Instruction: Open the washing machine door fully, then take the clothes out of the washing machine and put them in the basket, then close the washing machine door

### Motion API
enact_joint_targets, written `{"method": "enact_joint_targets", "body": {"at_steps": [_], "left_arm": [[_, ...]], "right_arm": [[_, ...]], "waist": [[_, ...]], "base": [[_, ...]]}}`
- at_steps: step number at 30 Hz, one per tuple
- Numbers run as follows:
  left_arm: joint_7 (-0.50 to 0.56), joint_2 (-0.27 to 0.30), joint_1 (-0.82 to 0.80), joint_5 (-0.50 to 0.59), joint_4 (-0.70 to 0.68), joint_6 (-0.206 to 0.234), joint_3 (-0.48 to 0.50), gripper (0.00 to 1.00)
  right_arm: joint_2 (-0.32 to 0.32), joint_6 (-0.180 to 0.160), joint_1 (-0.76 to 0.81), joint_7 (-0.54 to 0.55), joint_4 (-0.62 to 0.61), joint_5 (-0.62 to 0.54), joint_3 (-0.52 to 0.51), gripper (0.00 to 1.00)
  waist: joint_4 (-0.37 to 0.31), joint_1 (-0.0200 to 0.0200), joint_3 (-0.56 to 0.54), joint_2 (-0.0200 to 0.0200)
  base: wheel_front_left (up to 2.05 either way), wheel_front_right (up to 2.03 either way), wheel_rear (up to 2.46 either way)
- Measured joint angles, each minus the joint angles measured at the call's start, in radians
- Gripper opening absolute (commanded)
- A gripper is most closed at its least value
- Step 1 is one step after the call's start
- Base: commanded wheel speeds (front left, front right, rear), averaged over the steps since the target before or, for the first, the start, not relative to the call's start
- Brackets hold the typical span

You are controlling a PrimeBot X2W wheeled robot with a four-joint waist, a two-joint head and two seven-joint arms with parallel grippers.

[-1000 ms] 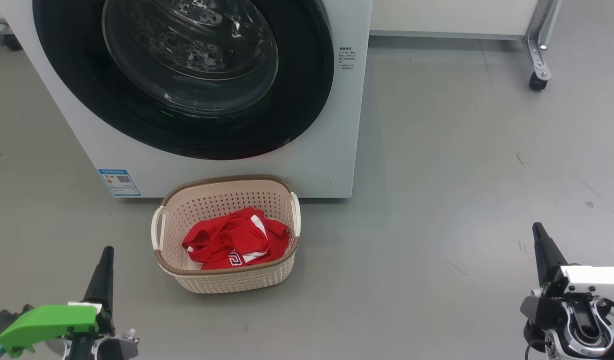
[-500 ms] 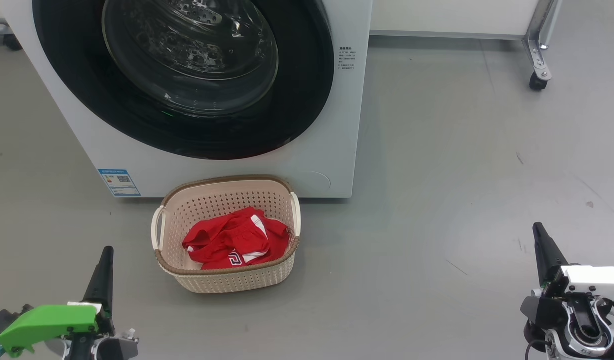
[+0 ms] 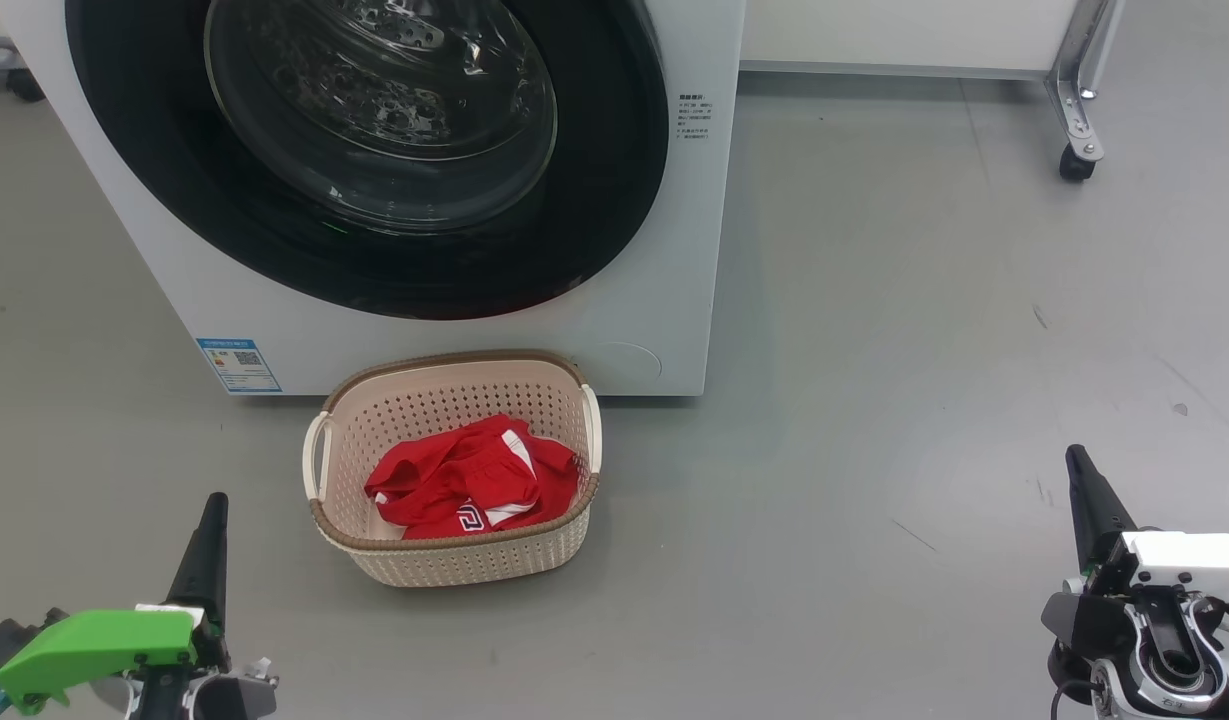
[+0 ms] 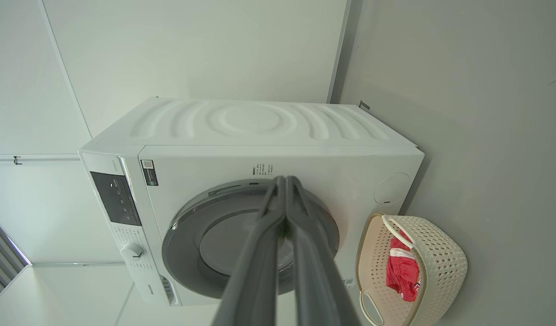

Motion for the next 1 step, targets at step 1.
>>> {"method": "enact_joint_targets", "body": {"at_steps": [1], "left_arm": [[0.0,0.0,0.0,0.0,0.0,0.0,0.0,0.0]], "right_arm": [[0.0,0.0,0.0,0.0,0.0,0.0,0.0,0.0]], "waist": [[0.0,0.0,0.0,0.0]], "base": [[0.0,0.0,0.0]]}}
